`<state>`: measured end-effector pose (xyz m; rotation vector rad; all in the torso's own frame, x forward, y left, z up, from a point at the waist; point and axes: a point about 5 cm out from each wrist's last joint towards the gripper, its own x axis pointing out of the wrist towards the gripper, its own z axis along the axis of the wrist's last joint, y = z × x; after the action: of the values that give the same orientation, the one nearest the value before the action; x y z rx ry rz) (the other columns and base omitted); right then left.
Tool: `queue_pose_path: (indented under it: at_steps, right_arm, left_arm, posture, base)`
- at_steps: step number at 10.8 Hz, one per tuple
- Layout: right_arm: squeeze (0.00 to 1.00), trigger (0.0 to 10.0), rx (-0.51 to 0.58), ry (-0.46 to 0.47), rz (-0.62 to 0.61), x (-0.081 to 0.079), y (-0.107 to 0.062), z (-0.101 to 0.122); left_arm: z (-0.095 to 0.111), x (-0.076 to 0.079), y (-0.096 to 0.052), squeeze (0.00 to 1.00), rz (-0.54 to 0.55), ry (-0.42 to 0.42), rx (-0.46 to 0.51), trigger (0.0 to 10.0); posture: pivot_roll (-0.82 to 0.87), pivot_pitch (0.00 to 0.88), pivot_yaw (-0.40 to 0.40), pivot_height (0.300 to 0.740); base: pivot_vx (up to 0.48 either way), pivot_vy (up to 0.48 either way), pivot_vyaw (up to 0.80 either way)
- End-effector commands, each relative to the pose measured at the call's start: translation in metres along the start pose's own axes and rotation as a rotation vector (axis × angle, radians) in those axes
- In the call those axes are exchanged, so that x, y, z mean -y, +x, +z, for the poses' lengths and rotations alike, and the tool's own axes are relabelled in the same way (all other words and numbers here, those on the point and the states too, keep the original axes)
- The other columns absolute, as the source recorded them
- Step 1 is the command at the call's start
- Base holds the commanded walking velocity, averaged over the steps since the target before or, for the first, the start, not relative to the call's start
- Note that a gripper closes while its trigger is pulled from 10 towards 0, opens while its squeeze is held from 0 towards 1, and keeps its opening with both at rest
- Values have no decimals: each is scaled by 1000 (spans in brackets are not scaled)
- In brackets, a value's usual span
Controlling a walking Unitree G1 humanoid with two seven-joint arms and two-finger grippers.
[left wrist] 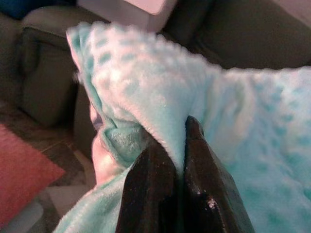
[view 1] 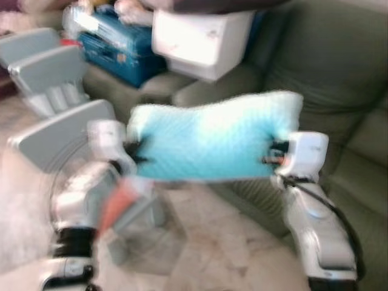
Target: Move the pillow to the sofa
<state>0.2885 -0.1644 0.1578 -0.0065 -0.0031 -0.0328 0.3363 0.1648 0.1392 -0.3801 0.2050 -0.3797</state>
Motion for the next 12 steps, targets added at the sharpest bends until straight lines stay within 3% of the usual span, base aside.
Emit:
queue_pose_path:
  at_steps: [1,8,12]
  right_arm:
    - [0,10000,23,0,-7,0,0,6]
    - [0,10000,13,-6,-9,0,0,4]
    - [0,10000,2,-1,-11,1,2,3]
  left_arm:
    - [13,-1,-3,0,-3,39,42,10000]
    - [12,2,-3,0,-25,36,57,10000]
    - [13,-4,-4,0,-8,28,73,10000]
  posture:
    - [-111,75,-52,740]
    - [-112,75,-52,740]
    - [-110,70,-52,740]
  base:
    - [0,0,0]
    - [0,0,0]
    - [0,0,-777]
